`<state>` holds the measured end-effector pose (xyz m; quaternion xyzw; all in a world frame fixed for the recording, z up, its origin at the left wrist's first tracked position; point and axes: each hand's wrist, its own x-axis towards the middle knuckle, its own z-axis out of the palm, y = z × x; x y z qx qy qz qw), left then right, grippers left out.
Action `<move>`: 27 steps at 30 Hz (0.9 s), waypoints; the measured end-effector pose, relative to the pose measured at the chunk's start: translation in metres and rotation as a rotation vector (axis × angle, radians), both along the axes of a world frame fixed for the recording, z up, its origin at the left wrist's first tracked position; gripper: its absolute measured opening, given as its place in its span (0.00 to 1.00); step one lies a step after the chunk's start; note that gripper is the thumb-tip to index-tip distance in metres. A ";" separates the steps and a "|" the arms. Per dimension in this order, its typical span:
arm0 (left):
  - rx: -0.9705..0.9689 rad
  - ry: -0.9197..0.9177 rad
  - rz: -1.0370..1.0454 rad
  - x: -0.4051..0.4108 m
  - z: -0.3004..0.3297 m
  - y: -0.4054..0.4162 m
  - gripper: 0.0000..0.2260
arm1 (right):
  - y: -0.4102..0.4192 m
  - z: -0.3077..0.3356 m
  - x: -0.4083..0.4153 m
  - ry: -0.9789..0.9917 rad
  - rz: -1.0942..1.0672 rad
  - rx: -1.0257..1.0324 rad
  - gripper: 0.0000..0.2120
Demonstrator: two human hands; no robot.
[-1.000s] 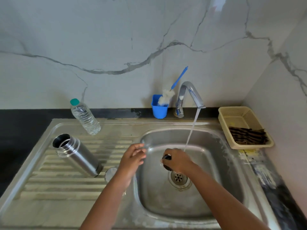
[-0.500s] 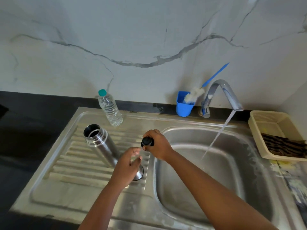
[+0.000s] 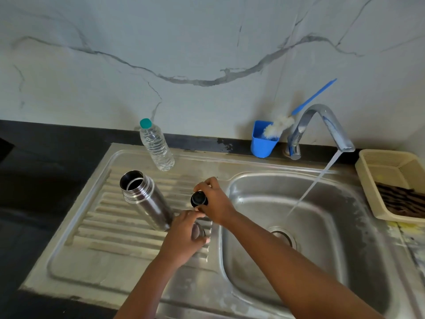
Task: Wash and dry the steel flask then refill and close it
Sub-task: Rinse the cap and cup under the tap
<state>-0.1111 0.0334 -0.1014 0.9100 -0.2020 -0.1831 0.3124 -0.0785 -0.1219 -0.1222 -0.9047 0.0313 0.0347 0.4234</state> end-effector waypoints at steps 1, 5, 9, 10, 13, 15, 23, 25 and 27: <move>0.002 -0.003 -0.004 0.000 -0.001 0.000 0.28 | -0.002 0.000 0.000 -0.004 -0.007 0.008 0.30; 0.013 -0.004 -0.019 0.001 -0.007 0.005 0.30 | -0.013 0.004 -0.011 -0.114 -0.128 0.044 0.26; 0.043 -0.027 -0.028 -0.001 -0.014 0.009 0.30 | -0.025 -0.002 -0.039 -0.182 -0.243 0.079 0.13; 0.047 -0.029 -0.025 -0.002 -0.016 0.009 0.30 | -0.027 -0.006 -0.047 -0.154 -0.244 0.085 0.12; 0.043 -0.037 -0.014 -0.004 -0.020 0.009 0.30 | -0.029 -0.017 -0.065 -0.068 -0.179 0.115 0.11; 0.045 -0.043 -0.006 -0.005 -0.019 0.007 0.30 | -0.027 -0.022 -0.076 -0.043 -0.145 0.145 0.11; -0.175 -0.032 0.000 -0.004 0.006 -0.036 0.29 | -0.047 -0.007 -0.102 0.013 -0.257 0.414 0.12; -0.224 -0.032 -0.044 0.001 0.016 -0.060 0.28 | -0.066 0.001 -0.107 -0.004 -0.351 0.486 0.09; -0.271 -0.049 -0.068 0.006 0.023 -0.088 0.27 | -0.087 0.008 -0.112 -0.017 -0.420 0.550 0.09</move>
